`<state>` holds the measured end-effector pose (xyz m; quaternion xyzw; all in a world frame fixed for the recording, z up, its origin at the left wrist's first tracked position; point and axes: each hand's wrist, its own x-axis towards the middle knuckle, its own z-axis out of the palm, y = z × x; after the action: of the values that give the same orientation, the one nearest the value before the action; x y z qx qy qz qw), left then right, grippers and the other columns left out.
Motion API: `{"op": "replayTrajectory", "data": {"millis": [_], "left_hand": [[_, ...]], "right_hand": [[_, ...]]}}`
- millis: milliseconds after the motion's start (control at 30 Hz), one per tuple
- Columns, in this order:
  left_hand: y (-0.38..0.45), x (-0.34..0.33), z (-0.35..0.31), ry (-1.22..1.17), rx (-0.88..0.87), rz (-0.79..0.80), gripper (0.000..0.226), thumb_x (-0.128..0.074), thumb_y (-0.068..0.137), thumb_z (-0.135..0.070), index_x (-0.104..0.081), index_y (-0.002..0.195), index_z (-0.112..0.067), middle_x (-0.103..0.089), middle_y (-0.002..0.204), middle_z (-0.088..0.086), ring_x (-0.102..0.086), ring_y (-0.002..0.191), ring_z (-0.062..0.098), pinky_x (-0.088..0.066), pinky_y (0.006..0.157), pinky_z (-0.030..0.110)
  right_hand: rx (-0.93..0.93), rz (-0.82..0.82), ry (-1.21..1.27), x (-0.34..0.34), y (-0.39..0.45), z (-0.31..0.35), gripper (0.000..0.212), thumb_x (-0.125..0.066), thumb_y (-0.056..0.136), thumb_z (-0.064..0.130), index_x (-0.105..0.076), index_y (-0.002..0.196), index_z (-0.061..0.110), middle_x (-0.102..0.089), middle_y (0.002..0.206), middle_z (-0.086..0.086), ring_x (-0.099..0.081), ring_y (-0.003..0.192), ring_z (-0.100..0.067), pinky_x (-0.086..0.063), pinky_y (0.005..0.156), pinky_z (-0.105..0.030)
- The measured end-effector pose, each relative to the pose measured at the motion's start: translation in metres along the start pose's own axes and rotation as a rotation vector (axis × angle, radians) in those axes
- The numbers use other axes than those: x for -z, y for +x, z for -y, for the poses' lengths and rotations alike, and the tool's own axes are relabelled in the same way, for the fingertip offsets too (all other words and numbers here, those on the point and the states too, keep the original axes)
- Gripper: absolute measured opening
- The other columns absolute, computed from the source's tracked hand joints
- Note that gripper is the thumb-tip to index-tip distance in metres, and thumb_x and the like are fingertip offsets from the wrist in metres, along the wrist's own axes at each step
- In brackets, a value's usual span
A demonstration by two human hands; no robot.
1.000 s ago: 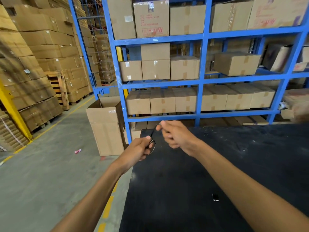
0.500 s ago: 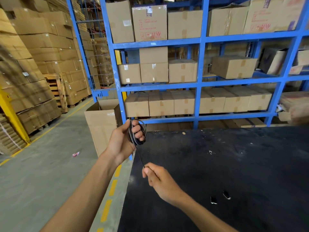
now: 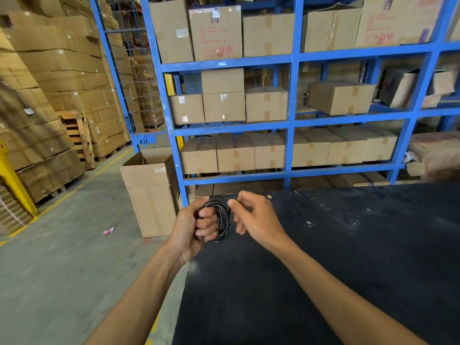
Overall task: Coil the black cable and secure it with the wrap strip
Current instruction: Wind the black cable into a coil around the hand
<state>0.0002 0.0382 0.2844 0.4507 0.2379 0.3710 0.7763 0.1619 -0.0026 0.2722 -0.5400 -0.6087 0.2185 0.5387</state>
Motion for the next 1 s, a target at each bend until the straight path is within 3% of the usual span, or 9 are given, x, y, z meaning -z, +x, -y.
{"op": "replayTrajectory", "data": {"millis": [233,333,400,567,667,767,867,1000], "left_hand": [[0.003,-0.009,0.006,-0.124,-0.059,-0.03,0.05,-0.036,0.095,-0.031,-0.037,0.045,-0.024,-0.024,0.033,-0.01,-0.005,0.037,0.01,-0.011,0.034,0.022],[0.004,-0.011,0.007,-0.123,-0.092,-0.048,0.051,-0.035,0.096,-0.031,-0.036,0.045,-0.024,-0.023,0.033,-0.01,-0.005,0.038,0.011,-0.013,0.033,0.022],[0.005,-0.009,0.006,-0.122,-0.119,-0.067,0.051,-0.035,0.096,-0.031,-0.035,0.045,-0.024,-0.023,0.033,-0.01,-0.005,0.038,0.011,-0.011,0.034,0.023],[0.006,-0.006,0.0,-0.077,-0.153,-0.061,0.05,-0.035,0.095,-0.03,-0.033,0.046,-0.024,-0.022,0.034,-0.01,-0.005,0.037,0.012,-0.007,0.038,0.026],[0.006,-0.005,-0.002,-0.032,-0.136,-0.063,0.05,-0.035,0.095,-0.031,-0.032,0.045,-0.025,-0.022,0.033,-0.011,-0.006,0.036,0.01,-0.01,0.036,0.025],[0.008,-0.008,-0.002,0.06,-0.163,-0.084,0.05,-0.035,0.095,-0.032,-0.031,0.046,-0.025,-0.021,0.035,-0.01,-0.015,0.03,0.008,-0.022,0.034,0.023],[0.011,-0.013,-0.001,0.239,-0.187,-0.17,0.055,-0.04,0.096,-0.041,-0.03,0.045,-0.026,-0.02,0.038,-0.009,-0.019,0.033,0.011,-0.031,0.039,0.024],[0.013,-0.016,0.004,0.426,-0.213,-0.201,0.06,-0.042,0.084,-0.074,-0.039,0.045,-0.028,-0.026,0.044,-0.007,-0.032,0.042,0.013,-0.043,0.052,0.027]], "right_hand": [[0.033,-0.188,0.219,-0.012,-0.011,0.007,0.01,-0.069,0.092,0.019,-0.073,0.084,0.015,-0.074,0.072,0.001,-0.069,0.066,-0.008,-0.057,0.06,-0.026],[0.017,-0.226,0.271,-0.019,-0.017,0.005,0.012,-0.066,0.094,0.02,-0.078,0.095,0.015,-0.078,0.085,0.003,-0.073,0.082,-0.009,-0.06,0.077,-0.032],[0.039,-0.192,0.294,-0.021,-0.02,0.006,0.016,-0.066,0.094,0.022,-0.076,0.106,0.017,-0.079,0.094,0.005,-0.073,0.093,-0.008,-0.057,0.083,-0.026],[0.026,-0.047,0.463,-0.019,-0.023,0.007,0.036,-0.074,0.086,0.012,-0.069,0.122,0.014,-0.077,0.105,0.007,-0.072,0.102,-0.005,-0.053,0.084,-0.014],[0.031,-0.064,0.462,-0.018,-0.021,0.006,0.035,-0.073,0.087,0.007,-0.069,0.121,0.013,-0.077,0.105,0.006,-0.072,0.103,-0.006,-0.053,0.085,-0.015],[0.022,-0.137,0.503,-0.022,-0.02,0.003,0.034,-0.072,0.087,0.002,-0.07,0.119,0.014,-0.077,0.1,0.014,-0.072,0.102,-0.005,-0.053,0.084,-0.014],[0.003,-0.216,0.504,-0.026,-0.018,-0.002,0.033,-0.073,0.086,0.002,-0.071,0.117,0.012,-0.076,0.095,0.019,-0.072,0.1,-0.003,-0.053,0.081,-0.012],[0.003,-0.274,0.429,-0.027,-0.016,-0.007,0.03,-0.071,0.088,0.006,-0.071,0.118,0.012,-0.075,0.101,0.016,-0.071,0.102,-0.003,-0.054,0.084,-0.014]]}}
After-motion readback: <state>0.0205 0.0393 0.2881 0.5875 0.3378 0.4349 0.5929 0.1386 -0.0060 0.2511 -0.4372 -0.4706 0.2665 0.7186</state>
